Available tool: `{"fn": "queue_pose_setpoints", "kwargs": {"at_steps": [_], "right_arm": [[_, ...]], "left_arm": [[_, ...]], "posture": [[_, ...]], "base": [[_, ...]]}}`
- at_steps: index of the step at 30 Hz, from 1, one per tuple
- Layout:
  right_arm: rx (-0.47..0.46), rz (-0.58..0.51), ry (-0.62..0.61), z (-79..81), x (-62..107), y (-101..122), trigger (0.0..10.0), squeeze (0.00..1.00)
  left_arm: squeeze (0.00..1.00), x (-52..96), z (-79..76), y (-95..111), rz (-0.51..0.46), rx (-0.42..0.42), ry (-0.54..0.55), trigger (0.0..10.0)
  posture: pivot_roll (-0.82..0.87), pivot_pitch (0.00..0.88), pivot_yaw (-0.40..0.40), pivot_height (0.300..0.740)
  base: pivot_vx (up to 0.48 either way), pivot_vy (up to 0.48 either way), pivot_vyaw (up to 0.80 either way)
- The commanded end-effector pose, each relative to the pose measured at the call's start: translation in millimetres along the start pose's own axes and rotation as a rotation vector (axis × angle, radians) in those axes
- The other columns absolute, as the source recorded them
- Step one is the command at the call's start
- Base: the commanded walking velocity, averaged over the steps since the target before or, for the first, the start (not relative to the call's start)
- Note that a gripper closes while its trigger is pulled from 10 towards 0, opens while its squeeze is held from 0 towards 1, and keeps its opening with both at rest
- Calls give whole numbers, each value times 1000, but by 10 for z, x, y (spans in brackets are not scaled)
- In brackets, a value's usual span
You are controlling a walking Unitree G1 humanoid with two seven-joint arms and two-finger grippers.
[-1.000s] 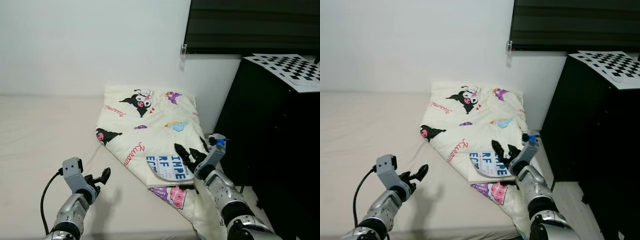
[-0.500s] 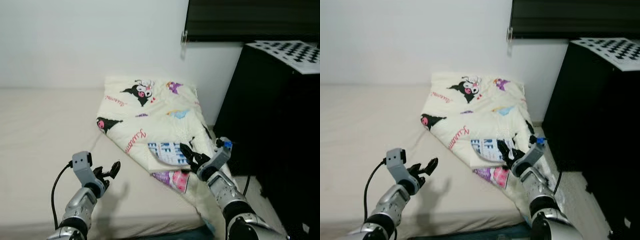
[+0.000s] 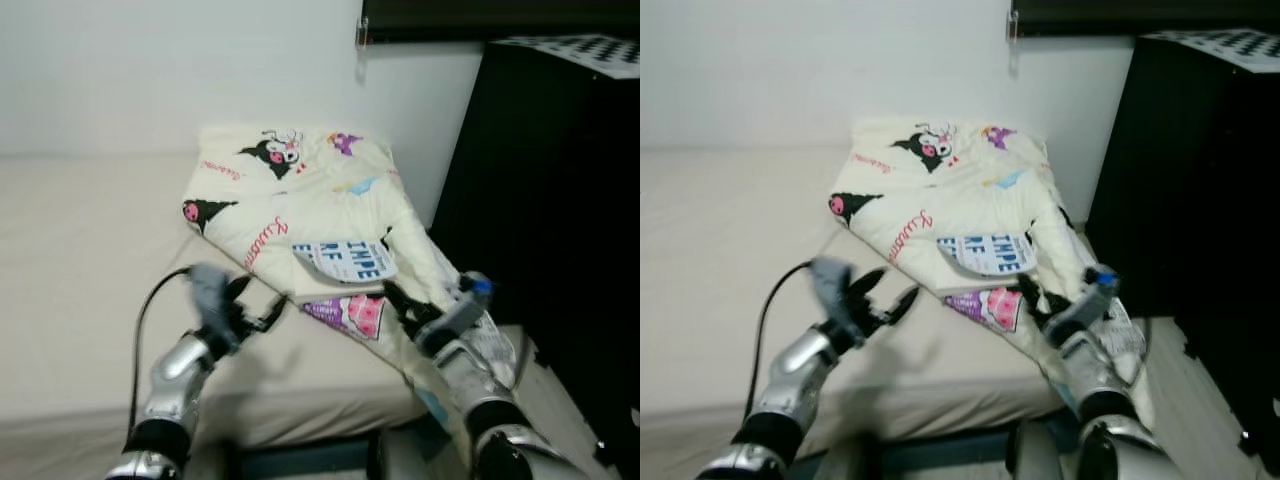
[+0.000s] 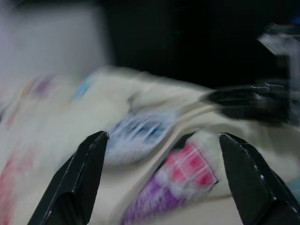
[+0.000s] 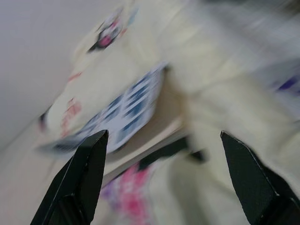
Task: Clean up the room
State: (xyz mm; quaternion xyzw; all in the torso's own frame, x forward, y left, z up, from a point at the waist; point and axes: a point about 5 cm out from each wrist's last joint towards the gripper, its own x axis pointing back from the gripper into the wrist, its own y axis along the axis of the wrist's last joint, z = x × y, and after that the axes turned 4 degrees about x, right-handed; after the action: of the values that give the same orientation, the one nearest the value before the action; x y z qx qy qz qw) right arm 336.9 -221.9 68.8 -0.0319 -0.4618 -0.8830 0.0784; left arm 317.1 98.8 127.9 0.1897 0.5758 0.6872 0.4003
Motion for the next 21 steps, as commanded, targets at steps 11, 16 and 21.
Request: {"fn": "queue_pose_setpoints", "kwargs": {"at_steps": [11, 16, 21], "right_arm": [[18, -111, -136, -260, 128, 232, 10000, 0], [21, -177, -95, -218, 129, 373, 10000, 0], [45, -207, -43, -130, 103, 481, 10000, 0]], "left_arm": [[0, -291, -470, -211, 215, -451, -170, 10000], [0, -403, -375, -203, 260, -608, -25, 10000], [0, -481, -257, -164, 271, -699, 99, 10000]], "posture": [[-116, 0, -23, 505], [-127, 0, -16, 505], [-131, 0, -12, 505]], "base": [[0, 0, 0], [0, 0, 0], [0, 0, 0]]}}
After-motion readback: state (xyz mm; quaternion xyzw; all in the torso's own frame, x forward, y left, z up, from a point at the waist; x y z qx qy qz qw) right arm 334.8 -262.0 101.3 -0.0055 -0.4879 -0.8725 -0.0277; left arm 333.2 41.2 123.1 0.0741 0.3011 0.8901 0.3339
